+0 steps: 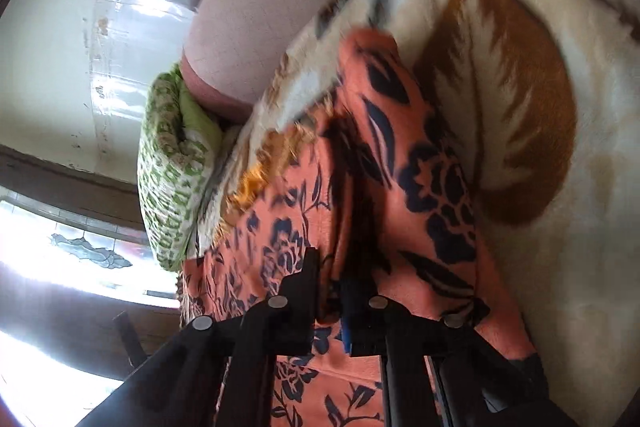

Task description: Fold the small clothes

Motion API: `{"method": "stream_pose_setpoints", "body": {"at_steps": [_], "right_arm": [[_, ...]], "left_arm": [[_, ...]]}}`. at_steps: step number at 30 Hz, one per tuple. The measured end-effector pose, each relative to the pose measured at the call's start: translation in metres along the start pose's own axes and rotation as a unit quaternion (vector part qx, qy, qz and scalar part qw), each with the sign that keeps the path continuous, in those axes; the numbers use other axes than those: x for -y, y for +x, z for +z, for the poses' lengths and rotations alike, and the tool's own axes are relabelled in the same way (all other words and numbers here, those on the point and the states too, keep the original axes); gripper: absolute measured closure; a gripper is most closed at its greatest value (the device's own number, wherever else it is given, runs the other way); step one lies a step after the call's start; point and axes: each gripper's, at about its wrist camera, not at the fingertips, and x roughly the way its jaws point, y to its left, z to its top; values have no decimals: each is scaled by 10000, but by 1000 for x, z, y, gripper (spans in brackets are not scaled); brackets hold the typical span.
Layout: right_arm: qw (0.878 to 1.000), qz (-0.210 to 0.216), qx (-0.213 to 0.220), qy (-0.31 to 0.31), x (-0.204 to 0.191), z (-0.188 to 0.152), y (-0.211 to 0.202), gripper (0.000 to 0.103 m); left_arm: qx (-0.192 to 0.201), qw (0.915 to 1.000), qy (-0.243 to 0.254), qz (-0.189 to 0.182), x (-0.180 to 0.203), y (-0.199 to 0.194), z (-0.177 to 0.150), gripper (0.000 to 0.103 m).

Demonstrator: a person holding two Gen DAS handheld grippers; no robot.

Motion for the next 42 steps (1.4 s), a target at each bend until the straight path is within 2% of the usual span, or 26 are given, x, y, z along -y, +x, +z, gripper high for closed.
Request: {"method": "stream_pose_setpoints", "body": {"at_steps": [4, 6, 7, 9, 10, 11, 12, 15, 17, 18, 20, 23, 25, 27, 28, 29, 31, 32, 34, 36, 39, 41, 42], "right_arm": [[9957, -354, 491, -698, -28, -2, -32, 94], [9935, -518, 585, -827, -28, -4, -49, 94], [9940, -543, 447, -835, -25, -3, -49, 94], [9946, -662, -347, -725, -10, -1, -32, 90], [9917, -914, -787, -451, 4, -2, -18, 90], [9890, -1055, -1028, -133, 18, -3, -9, 89], [9901, -862, -1090, 180, 28, -1, -8, 89], [9929, -768, -883, 233, 22, 12, -27, 89], [9974, -677, -215, -88, 6, 23, -56, 89], [9978, -639, -20, -156, 3, 24, -63, 88], [9975, -478, 399, -345, -6, 28, -70, 88], [9987, -140, 151, -468, -10, 26, -47, 88], [9995, 7, -77, -316, -6, 23, -25, 88], [9989, -239, -318, -247, 1, 19, 0, 88], [9972, -574, -366, -322, 6, 16, 10, 88], [9954, -780, -381, -409, 9, 13, 16, 90], [9968, -651, -308, -350, 17, 11, 16, 90], [9968, -661, -355, -282, 15, 12, 14, 90], [9961, -706, -403, -344, 7, 11, 8, 89], [9961, -631, -391, -475, 0, 8, -4, 88], [9957, -392, -583, -604, -15, -4, -14, 88], [9941, -431, -542, -830, -24, -16, -18, 88], [9923, -564, -585, -930, -26, -25, -18, 88]], "left_arm": [[271, 9996, -40, 16, 0, -13, 5, 47], [397, 9992, -79, -56, 0, -16, 6, 47], [394, 9992, -61, -52, 2, -14, 6, 46], [160, 9998, 95, 83, 10, 1, 4, 46], [49, 9998, 144, 150, 12, 8, 3, 46], [-82, 9996, 166, 206, 14, 16, 1, 46], [-82, 9997, 144, 197, 14, 16, 0, 46], [163, 9995, 237, 139, 15, 0, 5, 46], [549, 9976, 392, 124, 18, -18, 15, 46], [685, 9968, 413, 79, 19, -23, 22, 46], [766, 9962, 409, 11, 22, -24, 38, 44], [657, 9970, 376, 157, 31, -9, 55, 44], [395, 9986, 317, 163, 35, 13, 62, 44], [54, 9995, 230, 208, 35, 34, 62, 44], [-38, 9995, 196, 236, 35, 40, 62, 41], [-111, 9995, 104, 280, 32, 50, 60, 31], [-39, 9993, -87, 369, 25, 54, 59, 17], [-69, 9993, -150, 341, 22, 54, 59, 17], [-147, 9992, -240, 267, 18, 47, 59, 18], [15, 9995, -112, 283, 18, 26, 54, 18], [462, 9983, 236, 263, 25, -15, 37, 18], [544, 9971, 527, 116, 35, -33, 22, 18], [512, 9960, 704, 189, 42, -35, 14, 18]]}}
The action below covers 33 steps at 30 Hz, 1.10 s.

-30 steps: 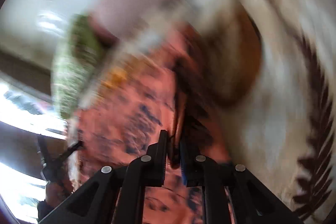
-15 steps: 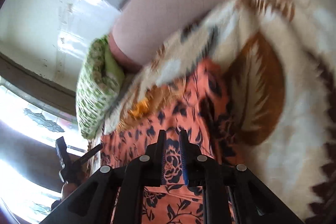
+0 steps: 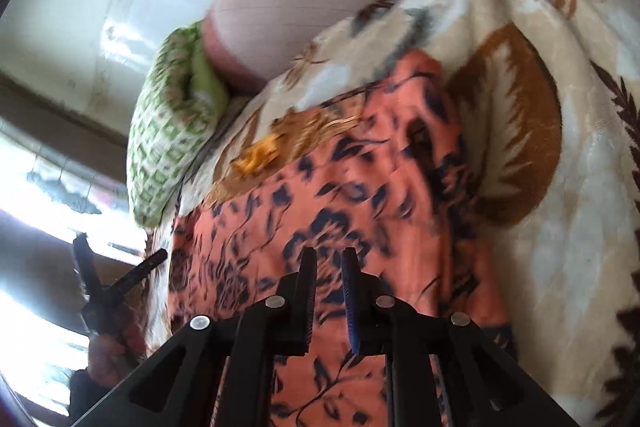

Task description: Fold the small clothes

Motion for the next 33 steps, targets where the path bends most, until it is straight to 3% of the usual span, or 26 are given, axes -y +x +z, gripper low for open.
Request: {"method": "stream_pose_setpoints", "body": {"at_steps": [2, 4, 6, 8, 11, 14, 16, 18, 20, 26, 33], "right_arm": [[9980, -487, -403, 34, 3, -18, 14, 85], [9987, -375, -290, 168, 9, -35, 5, 85], [9973, -526, -457, 214, 3, -43, -13, 83], [9983, -545, -70, -195, -11, -54, -48, 83], [9927, -698, 658, -734, -34, -78, -107, 83], [9870, -718, 1074, -957, -60, -97, -144, 83], [9815, -848, 1261, -1166, -75, -108, -162, 76], [9763, -963, 1361, -1383, -91, -120, -179, 65], [9710, -1000, 1541, -1532, -109, -132, -195, 38], [9530, -1025, 1889, -2137, -161, -165, -215, 37], [9567, -850, 1709, -2199, -180, -190, -208, 37]], "left_arm": [[-406, 9978, 368, 378, 13, 15, -12, 18], [-1307, 9886, 524, 531, 20, 45, -26, 17], [-1075, 9928, 200, 497, 16, 30, -31, 19], [-792, 9962, 251, 249, 20, -1, -31, 19], [80, 9991, 374, 185, 30, -73, -35, 19], [768, 9967, 224, 121, 32, -142, -46, 17], [1127, 9936, 9, 115, 30, -182, -55, 14], [1378, 9902, -215, 50, 23, -212, -67, 13], [1608, 9865, -319, -7, 16, -239, -77, 12], [2210, 9737, -345, 429, 5, -293, -114, 5], [2370, 9702, -399, 296, -12, -321, -144, 5]]}}
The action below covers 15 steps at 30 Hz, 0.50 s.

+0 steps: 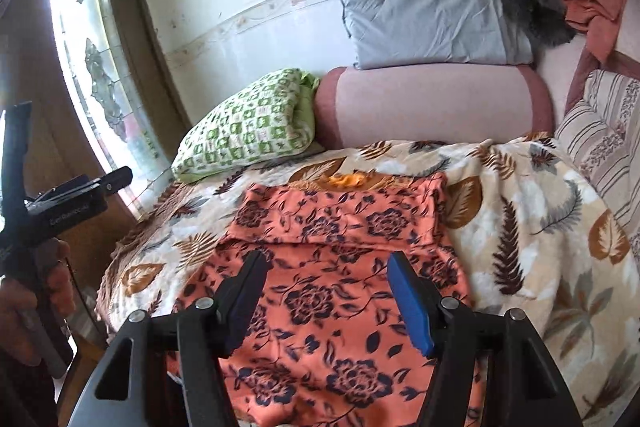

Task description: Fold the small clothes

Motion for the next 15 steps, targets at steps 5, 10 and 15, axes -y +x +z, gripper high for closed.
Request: {"method": "stream_pose_setpoints", "body": {"at_steps": [5, 10, 15], "right_arm": [[9999, 5, -76, -73, -12, -4, 0, 37], [9999, 94, -48, -18, -16, -4, -2, 37], [9999, -13, -152, -22, -11, -13, 1, 37]], "left_arm": [[-12, 10000, -8, 9, -9, -6, -6, 5], [-52, 10000, -45, 24, -16, -5, -13, 5], [-225, 9997, 1, 36, -17, 3, -24, 5]]}}
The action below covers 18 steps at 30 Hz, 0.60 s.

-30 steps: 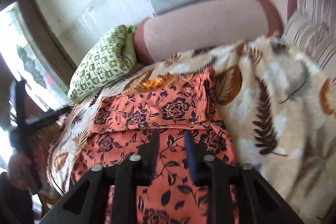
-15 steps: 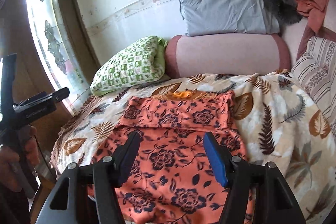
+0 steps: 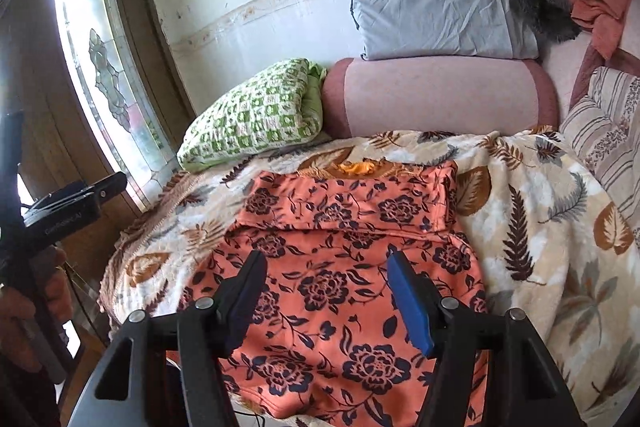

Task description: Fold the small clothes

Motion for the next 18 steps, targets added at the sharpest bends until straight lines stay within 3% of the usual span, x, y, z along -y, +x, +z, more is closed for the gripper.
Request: {"method": "stream_pose_setpoints", "body": {"at_steps": [6, 12, 18], "right_arm": [[9985, -212, -331, 386, 39, -15, 1, 37], [9893, -741, -769, 998, 105, -45, -5, 37], [9750, -630, -1350, 1648, 144, -75, 0, 37]], "left_arm": [[-534, 9985, 147, 29, -9, 22, -38, 5], [-1468, 9875, 457, 347, -30, 53, -108, 5], [-2027, 9773, 425, 445, -52, 64, -148, 5]]}}
